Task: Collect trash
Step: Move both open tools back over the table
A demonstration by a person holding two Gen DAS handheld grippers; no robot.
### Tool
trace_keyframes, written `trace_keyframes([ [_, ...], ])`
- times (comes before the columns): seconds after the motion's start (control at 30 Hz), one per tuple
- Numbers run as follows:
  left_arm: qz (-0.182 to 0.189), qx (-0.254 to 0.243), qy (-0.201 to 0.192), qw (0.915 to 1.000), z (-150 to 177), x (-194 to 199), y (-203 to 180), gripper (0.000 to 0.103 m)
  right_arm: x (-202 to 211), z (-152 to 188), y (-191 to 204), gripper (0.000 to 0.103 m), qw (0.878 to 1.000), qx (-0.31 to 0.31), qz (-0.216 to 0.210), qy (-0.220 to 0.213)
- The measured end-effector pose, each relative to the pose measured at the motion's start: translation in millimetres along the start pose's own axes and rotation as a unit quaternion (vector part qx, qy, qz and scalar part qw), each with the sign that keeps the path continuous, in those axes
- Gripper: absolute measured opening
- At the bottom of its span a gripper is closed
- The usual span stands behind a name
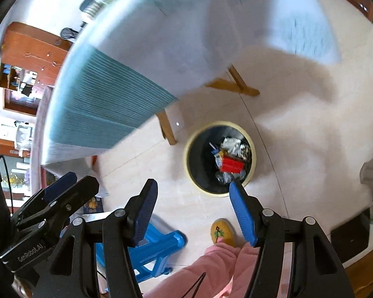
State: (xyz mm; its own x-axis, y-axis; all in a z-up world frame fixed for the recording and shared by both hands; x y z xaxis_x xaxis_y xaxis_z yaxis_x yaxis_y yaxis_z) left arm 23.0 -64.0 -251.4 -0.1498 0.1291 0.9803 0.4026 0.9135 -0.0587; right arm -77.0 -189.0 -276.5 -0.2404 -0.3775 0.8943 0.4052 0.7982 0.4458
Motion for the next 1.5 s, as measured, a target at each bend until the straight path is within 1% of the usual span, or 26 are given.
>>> trace_keyframes([
  [0.1, 0.008, -0.010, -0.011, 0.9999, -10, 50, -9, 0.077, 40, -2, 17, 0.061, 1.000, 0.012, 0.002, -0.016],
  [0.23, 0.011, -0.009, -0.034, 0.9993, -24, 107, -13, 0.077, 92, -8, 39, 0.062, 0.999, 0.038, 0.023, -0.031],
  [0.3, 0.012, -0.004, -0.051, 0.9986, -32, 132, -15, 0.077, 113, -11, 49, 0.062, 0.998, 0.050, 0.021, -0.043],
  [0.37, 0.012, 0.000, -0.076, 0.9970, -42, 163, -16, 0.077, 138, -15, 60, 0.062, 0.996, 0.062, 0.013, -0.059],
  [0.53, -0.011, 0.008, -0.130, 0.9915, -65, 224, -14, 0.077, 191, -24, 83, 0.062, 0.992, 0.093, 0.002, -0.091],
  [0.6, -0.029, 0.011, -0.153, 0.9877, -74, 248, -14, 0.077, 204, -31, 92, 0.062, 0.989, 0.108, -0.001, -0.100],
  [0.67, -0.039, 0.020, -0.173, 0.9840, -85, 264, -12, 0.077, 216, -38, 102, 0.062, 0.986, 0.124, -0.002, -0.107],
  [0.73, -0.043, 0.028, -0.179, 0.9825, -90, 277, -10, 0.076, 223, -47, 113, 0.062, 0.984, 0.138, -0.007, -0.116],
  [0.83, -0.043, 0.040, -0.182, 0.9816, -97, 290, -5, 0.076, 230, -62, 129, 0.062, 0.979, 0.157, -0.013, -0.127],
  [0.97, -0.048, 0.055, -0.187, 0.9797, -103, 299, 8, 0.076, 233, -82, 151, 0.062, 0.975, 0.177, -0.013, -0.134],
  [1.07, -0.054, 0.061, -0.183, 0.9798, -112, 297, 19, 0.076, 228, -101, 164, 0.062, 0.974, 0.182, -0.014, -0.137],
  [1.17, -0.043, 0.062, -0.172, 0.9821, -128, 288, 31, 0.076, 218, -123, 174, 0.062, 0.973, 0.183, -0.010, -0.138],
  [1.3, -0.034, 0.055, -0.166, 0.9841, -157, 269, 49, 0.076, 197, -164, 185, 0.062, 0.976, 0.171, 0.007, -0.135],
  [1.37, -0.036, 0.052, -0.160, 0.9850, -178, 258, 64, 0.076, 182, -187, 188, 0.062, 0.980, 0.153, 0.013, -0.131],
  [1.4, -0.030, 0.046, -0.156, 0.9862, -190, 251, 70, 0.076, 174, -202, 190, 0.062, 0.981, 0.140, 0.019, -0.130],
  [1.43, -0.023, 0.037, -0.151, 0.9876, -204, 243, 78, 0.076, 166, -215, 190, 0.062, 0.983, 0.129, 0.025, -0.130],
  [1.5, -0.021, 0.020, -0.144, 0.9891, -230, 232, 91, 0.076, 146, -243, 192, 0.062, 0.987, 0.096, 0.032, -0.126],
])
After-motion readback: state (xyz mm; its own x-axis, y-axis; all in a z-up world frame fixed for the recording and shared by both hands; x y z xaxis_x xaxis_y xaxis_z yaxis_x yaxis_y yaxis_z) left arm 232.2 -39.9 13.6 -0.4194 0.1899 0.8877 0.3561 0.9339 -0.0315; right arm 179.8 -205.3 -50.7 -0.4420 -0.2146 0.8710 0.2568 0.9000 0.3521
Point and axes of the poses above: each gripper's, at about its wrist camera, not at the fingertips, and x roughly against the way its jaws point, y to its left, z to its underside, the point moved 10 cm from there along -x, roughly the way its jaws point, and after that the axes turned 7 degrees about y, right-handed, at the moved point
